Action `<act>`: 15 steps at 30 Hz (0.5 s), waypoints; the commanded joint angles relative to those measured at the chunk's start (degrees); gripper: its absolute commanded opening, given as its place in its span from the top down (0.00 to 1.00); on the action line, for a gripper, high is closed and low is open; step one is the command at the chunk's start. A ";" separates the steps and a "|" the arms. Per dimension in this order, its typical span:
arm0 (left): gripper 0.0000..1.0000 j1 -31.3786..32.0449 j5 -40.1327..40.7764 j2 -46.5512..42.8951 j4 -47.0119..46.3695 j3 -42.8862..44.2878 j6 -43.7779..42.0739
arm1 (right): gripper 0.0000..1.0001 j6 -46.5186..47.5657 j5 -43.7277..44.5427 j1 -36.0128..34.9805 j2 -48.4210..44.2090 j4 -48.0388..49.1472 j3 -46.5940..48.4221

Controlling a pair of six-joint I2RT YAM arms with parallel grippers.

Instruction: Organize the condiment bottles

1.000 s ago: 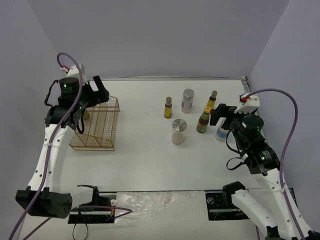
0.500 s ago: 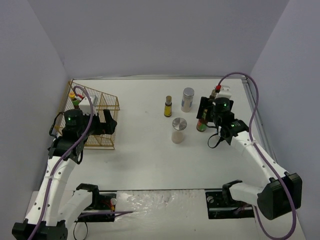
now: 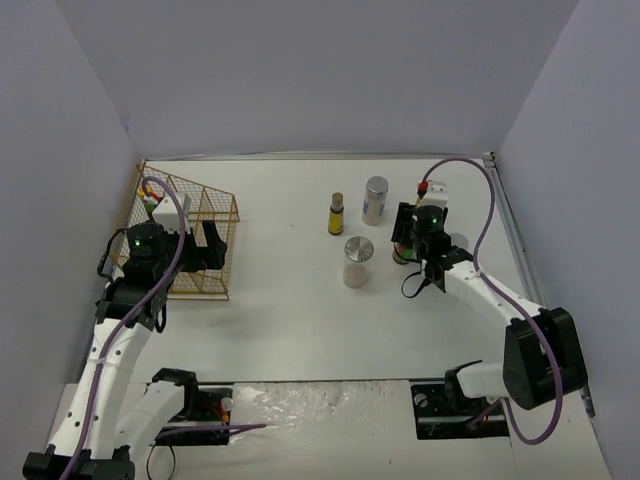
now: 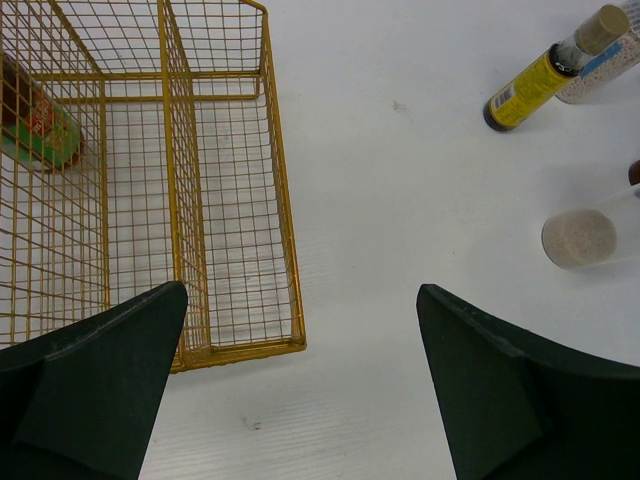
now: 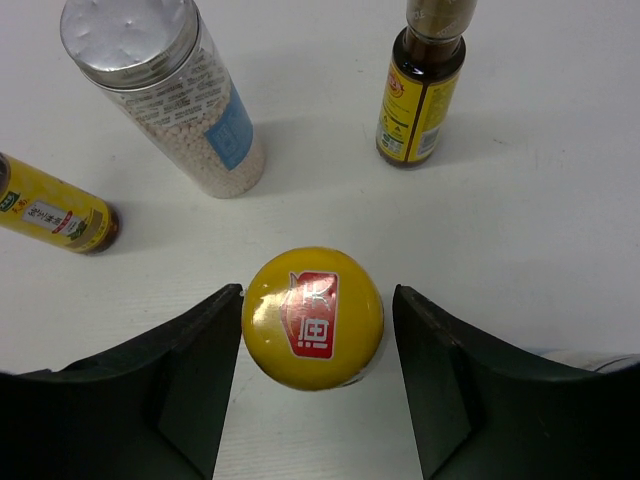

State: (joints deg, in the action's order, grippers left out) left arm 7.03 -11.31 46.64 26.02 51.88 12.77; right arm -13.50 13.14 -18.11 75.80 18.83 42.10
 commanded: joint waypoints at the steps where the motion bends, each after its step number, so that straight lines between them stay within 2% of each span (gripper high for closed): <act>1: 0.03 -0.56 0.08 0.31 -4.01 1.32 0.56 | 0.53 1.61 2.04 -0.26 1.19 10.36 -0.33; 3: 0.03 -0.73 0.05 0.20 -4.15 1.12 0.71 | 0.62 2.21 2.53 -0.35 1.41 10.92 -0.51; 9: 0.03 -1.11 -0.64 0.23 -4.32 1.12 1.17 | 0.98 6.44 0.92 -0.52 -1.36 11.22 1.80; 15: 0.03 -1.40 -0.64 0.20 -4.40 1.12 1.13 | 1.00 10.38 -4.79 -2.01 -2.64 8.99 9.51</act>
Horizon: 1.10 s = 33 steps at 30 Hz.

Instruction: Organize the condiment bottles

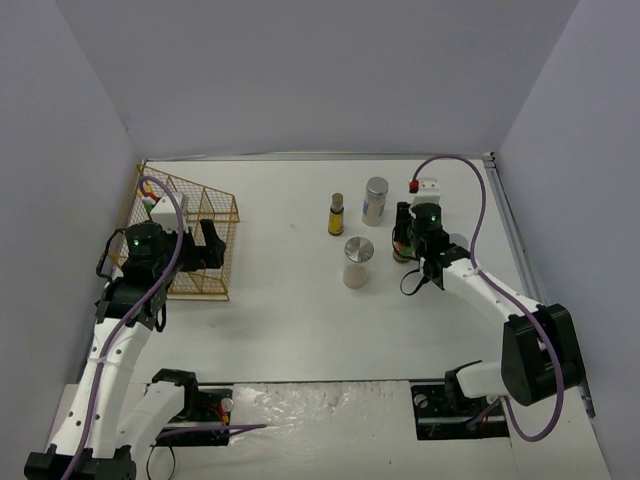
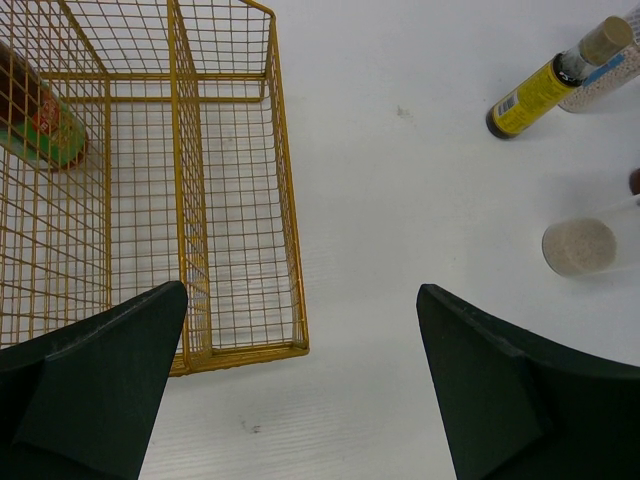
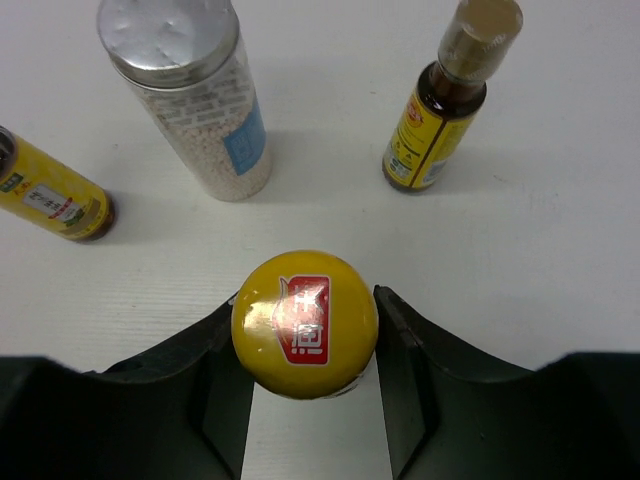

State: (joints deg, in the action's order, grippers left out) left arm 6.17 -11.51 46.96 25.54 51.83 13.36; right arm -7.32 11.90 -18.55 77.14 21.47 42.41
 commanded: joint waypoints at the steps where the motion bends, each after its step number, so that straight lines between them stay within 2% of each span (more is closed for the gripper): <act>1: 0.03 -0.54 -0.44 -0.11 -3.92 1.16 0.58 | 1.00 4.65 -4.79 -2.23 -3.77 5.76 10.80; 7: 0.03 -0.90 -0.09 -0.19 -3.93 1.07 0.70 | 1.00 7.42 -11.44 -7.41 -0.27 1.44 21.50; 17: 0.03 -1.36 -0.25 0.08 -4.17 0.90 0.77 | 1.00 8.51 -19.18 -19.64 8.74 -0.93 31.98; 28: 0.03 -1.77 -0.71 0.50 -4.69 0.64 0.82 | 1.00 10.82 -20.12 -28.11 18.63 7.74 29.94; 33: 0.03 -1.83 -1.55 0.91 -5.03 0.37 1.02 | 1.00 10.60 -21.18 -28.73 20.12 12.07 25.73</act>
State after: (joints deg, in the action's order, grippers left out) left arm 4.75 -11.88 47.34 25.01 51.70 13.72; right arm 2.25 -8.23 -47.03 99.54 18.07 68.72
